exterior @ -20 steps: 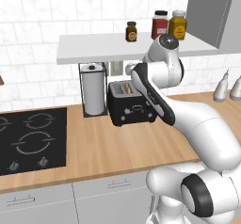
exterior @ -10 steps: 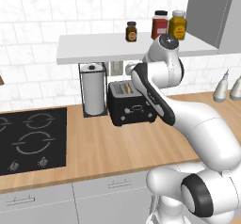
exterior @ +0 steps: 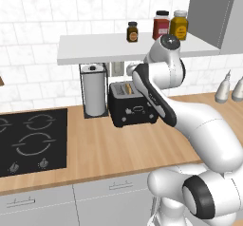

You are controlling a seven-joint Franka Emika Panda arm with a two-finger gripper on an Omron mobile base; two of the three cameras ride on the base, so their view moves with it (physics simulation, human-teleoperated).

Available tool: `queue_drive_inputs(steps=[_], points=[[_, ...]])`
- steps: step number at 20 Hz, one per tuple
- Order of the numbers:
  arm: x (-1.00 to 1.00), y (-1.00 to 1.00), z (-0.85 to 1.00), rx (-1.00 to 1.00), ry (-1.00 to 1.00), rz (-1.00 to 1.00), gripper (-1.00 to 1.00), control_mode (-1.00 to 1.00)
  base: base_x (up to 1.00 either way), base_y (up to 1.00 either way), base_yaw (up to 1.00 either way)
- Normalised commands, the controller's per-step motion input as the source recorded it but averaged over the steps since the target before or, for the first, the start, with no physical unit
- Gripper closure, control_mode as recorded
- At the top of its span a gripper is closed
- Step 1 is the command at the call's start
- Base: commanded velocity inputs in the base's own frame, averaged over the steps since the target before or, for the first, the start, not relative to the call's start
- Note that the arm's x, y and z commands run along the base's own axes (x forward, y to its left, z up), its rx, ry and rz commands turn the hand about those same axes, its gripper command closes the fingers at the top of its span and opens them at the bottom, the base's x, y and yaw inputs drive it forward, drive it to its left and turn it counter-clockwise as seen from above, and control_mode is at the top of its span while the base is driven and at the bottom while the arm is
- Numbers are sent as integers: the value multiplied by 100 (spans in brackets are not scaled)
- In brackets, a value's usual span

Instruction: Start the toaster. Once the lever pops up, take the bread to the plate on the dining counter.

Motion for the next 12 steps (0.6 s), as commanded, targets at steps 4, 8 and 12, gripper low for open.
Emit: queue_drive_inputs(steps=[4, 8, 12], points=[[0, 0, 0, 0, 0, 0, -100, -100, 0, 0, 0], [0, 0, 0, 0, 0, 0, -100, -100, 0, 0, 0], [0, 0, 0, 0, 0, 0, -100, -100, 0, 0, 0]])
